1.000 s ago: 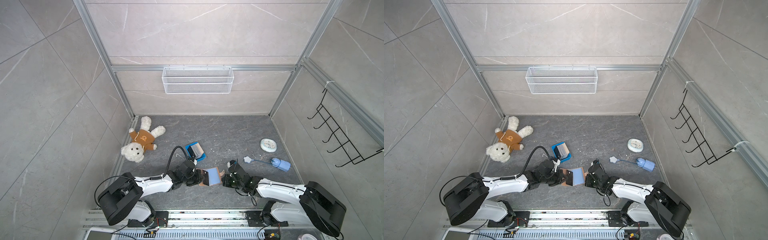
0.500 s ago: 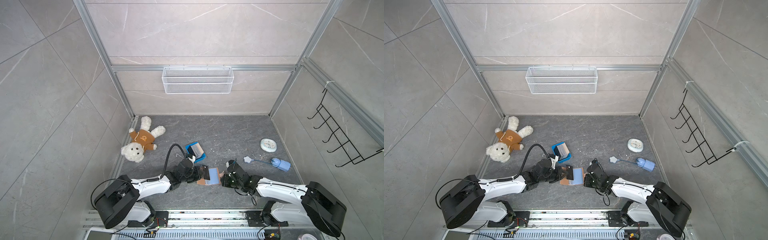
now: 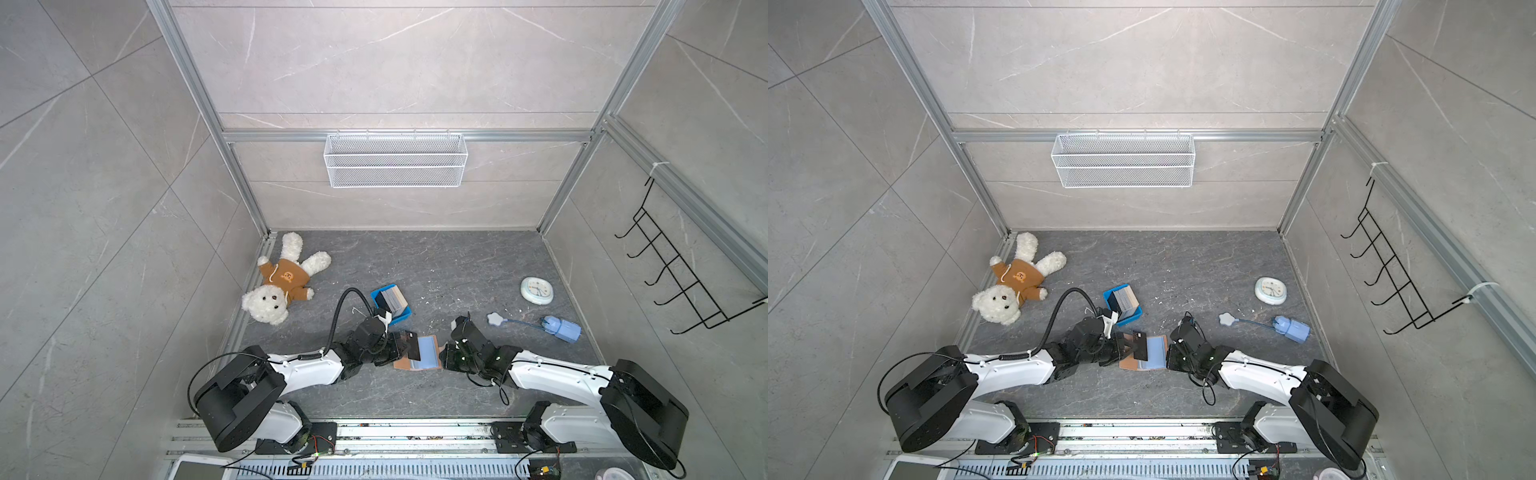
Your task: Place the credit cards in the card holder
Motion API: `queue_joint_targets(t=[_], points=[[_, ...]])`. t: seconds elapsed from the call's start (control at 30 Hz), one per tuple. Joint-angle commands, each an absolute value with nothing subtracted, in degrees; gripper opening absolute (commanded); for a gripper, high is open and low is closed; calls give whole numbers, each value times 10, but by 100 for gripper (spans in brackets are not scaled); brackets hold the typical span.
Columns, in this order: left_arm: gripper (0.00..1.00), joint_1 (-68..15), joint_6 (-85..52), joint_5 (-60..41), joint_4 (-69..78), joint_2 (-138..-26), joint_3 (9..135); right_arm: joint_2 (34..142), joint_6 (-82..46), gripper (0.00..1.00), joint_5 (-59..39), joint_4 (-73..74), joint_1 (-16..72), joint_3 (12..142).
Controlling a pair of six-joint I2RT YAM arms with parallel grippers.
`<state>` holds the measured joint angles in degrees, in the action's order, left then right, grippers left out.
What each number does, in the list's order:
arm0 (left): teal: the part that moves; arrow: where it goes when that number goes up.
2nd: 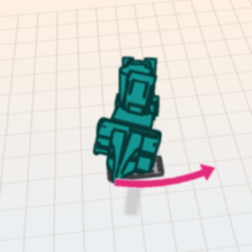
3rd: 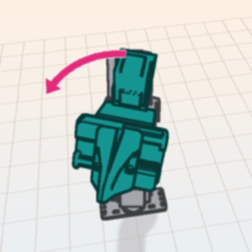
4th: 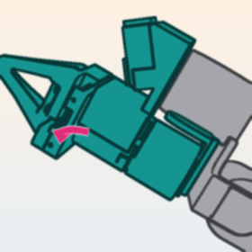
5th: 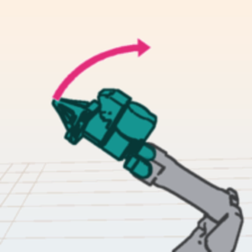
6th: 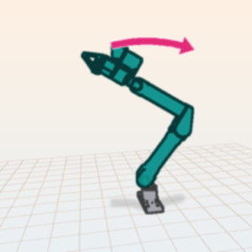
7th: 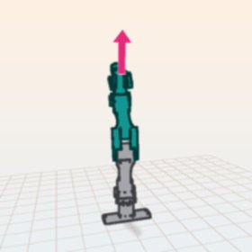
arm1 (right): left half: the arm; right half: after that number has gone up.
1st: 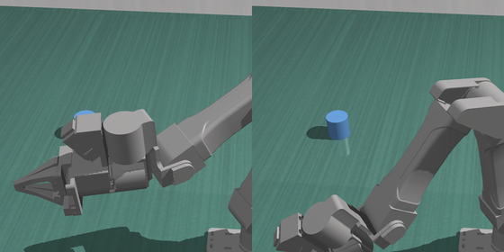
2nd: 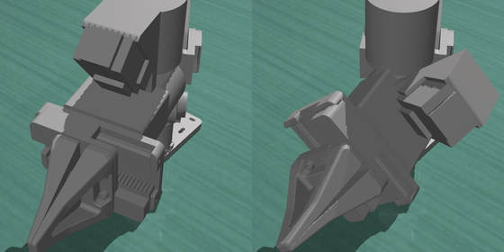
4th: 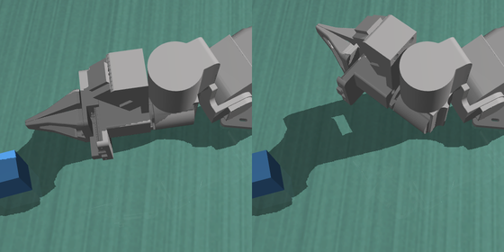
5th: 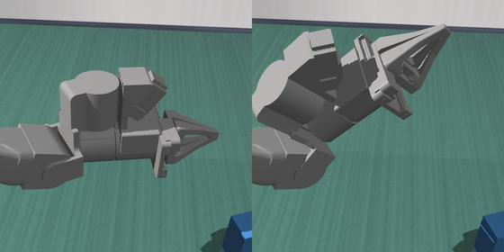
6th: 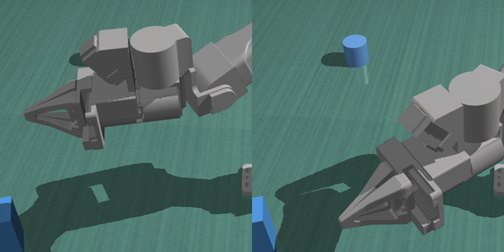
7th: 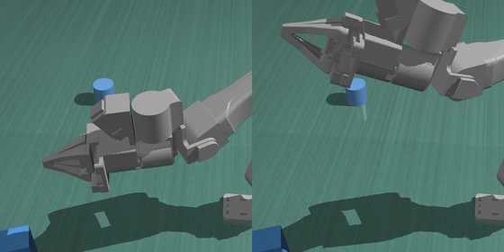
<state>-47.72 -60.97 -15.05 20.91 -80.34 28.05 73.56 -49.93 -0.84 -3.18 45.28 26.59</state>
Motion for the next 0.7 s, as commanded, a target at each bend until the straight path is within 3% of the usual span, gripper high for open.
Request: queue_joint_targets(t=[0.0,0.67], points=[[0,-467,-591,-171,206,-804,281,747,-500,19,-18,-26,456,261],[0,-467,-577,-157,176,-817,272,780,-506,17,-28,-1,456,253]])
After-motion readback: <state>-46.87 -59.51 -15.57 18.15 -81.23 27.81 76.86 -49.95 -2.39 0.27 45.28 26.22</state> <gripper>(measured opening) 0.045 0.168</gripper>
